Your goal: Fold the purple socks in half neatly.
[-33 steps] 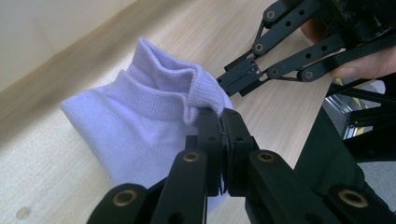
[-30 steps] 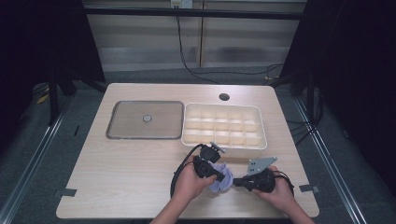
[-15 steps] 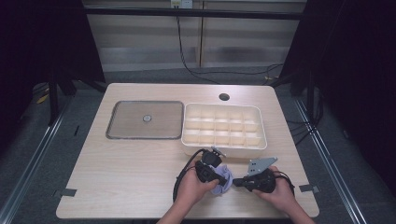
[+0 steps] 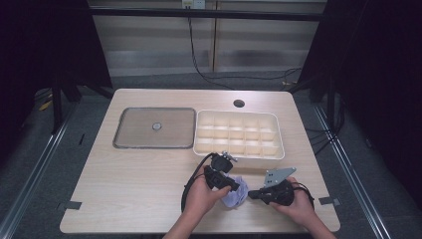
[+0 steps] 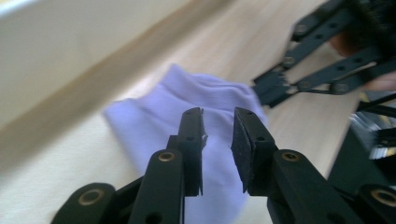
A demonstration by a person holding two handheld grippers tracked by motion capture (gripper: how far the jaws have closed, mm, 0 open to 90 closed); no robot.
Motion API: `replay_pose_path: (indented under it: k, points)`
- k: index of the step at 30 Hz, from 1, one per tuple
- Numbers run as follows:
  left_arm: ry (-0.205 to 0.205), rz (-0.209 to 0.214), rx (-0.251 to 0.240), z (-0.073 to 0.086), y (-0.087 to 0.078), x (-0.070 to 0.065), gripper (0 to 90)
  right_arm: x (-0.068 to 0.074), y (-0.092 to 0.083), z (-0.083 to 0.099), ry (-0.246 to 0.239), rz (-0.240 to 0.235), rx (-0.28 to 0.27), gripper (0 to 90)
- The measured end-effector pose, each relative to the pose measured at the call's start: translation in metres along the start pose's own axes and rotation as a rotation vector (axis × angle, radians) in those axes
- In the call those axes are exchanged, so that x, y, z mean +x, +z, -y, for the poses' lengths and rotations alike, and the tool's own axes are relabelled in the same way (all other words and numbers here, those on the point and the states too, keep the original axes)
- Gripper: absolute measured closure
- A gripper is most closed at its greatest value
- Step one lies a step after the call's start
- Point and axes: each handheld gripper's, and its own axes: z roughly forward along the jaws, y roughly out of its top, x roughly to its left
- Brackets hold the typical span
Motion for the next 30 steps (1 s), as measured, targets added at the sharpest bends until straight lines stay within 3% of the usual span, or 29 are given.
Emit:
replay_pose_path:
  k: [5, 9, 14, 22, 30]
  points:
    - [-0.03, -0.022, 0.036, 0.008, 0.014, 0.008, 70.9, 0.0, 0.0, 0.0, 0.001, -0.002, 0.0, 90.0]
    - [-0.007, -0.035, 0.06, 0.012, 0.022, 0.007, 70.5, -0.001, 0.0, 0.001, 0.0, -0.004, -0.002, 89.8]
    - [0.007, -0.062, 0.077, 0.012, 0.024, 0.005, 83.6, -0.001, 0.0, 0.001, 0.0, -0.003, -0.001, 89.7]
    - [-0.017, -0.004, 0.055, 0.01, 0.014, 0.002, 90.0, -0.001, -0.001, 0.001, 0.011, -0.005, -0.003, 89.7]
    - [0.01, 0.018, 0.055, 0.002, 0.007, -0.002, 90.0, -0.001, -0.001, 0.001, 0.014, -0.008, -0.002, 89.7]
